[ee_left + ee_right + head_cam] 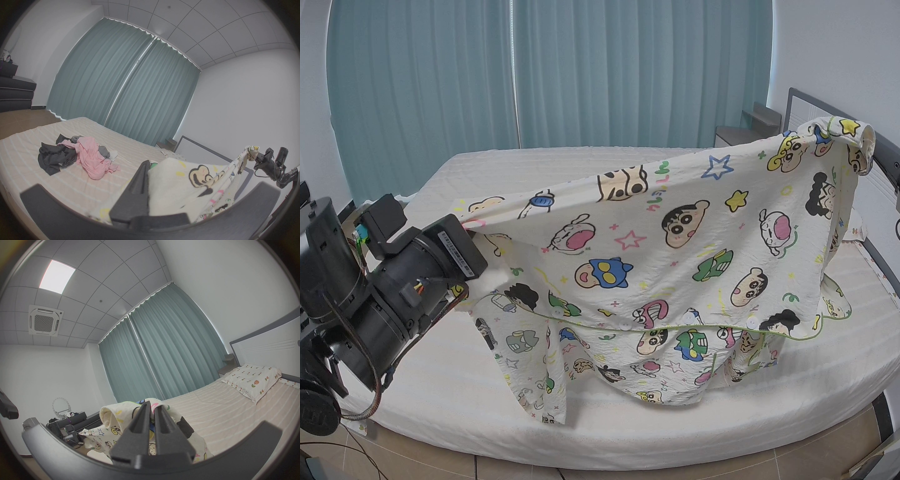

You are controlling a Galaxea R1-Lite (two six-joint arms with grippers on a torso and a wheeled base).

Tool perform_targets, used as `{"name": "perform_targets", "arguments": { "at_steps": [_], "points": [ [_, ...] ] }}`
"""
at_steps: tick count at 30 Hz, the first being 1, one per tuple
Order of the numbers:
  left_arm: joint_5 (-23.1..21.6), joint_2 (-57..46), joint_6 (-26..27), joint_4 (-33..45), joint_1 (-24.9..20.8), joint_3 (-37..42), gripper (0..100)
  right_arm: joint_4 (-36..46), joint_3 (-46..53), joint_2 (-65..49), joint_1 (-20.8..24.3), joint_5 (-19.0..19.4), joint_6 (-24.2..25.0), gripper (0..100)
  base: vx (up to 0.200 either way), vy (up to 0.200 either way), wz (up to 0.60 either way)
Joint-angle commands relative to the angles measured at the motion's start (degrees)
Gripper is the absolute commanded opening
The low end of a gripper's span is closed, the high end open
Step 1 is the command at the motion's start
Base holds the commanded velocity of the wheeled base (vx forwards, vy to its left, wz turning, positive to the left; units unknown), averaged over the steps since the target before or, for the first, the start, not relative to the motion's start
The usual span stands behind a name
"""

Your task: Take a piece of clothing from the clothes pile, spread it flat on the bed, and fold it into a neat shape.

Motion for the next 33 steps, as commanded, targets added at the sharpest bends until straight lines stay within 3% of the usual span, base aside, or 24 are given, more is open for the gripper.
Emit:
{"name": "perform_targets", "arguments": {
  "at_steps": [1,17,25,33],
  "points": [
    [0.1,0.0,0.0,-0.1,0.0,0.4,0,-0.1,0.2,-0.5,0.1,0.0,0.1,0,-0.200,0.000,0.00],
    [0.2,-7.0,0.4,0.0,-1.6,6.5,0,0.0,3.8,-10.5,2.5,3.2,0.0,0,-0.200,0.000,0.00],
    [0.1,-11.6,1.1,0.3,-2.1,9.5,0,0.7,5.0,-12.3,2.4,5.1,0.0,0,0.000,0.000,0.00],
    [0.1,-4.1,0.9,0.1,-0.2,12.4,0,1.1,8.4,-5.2,-0.3,5.0,-0.2,0,0.000,0.000,0.00]
  ]
}}
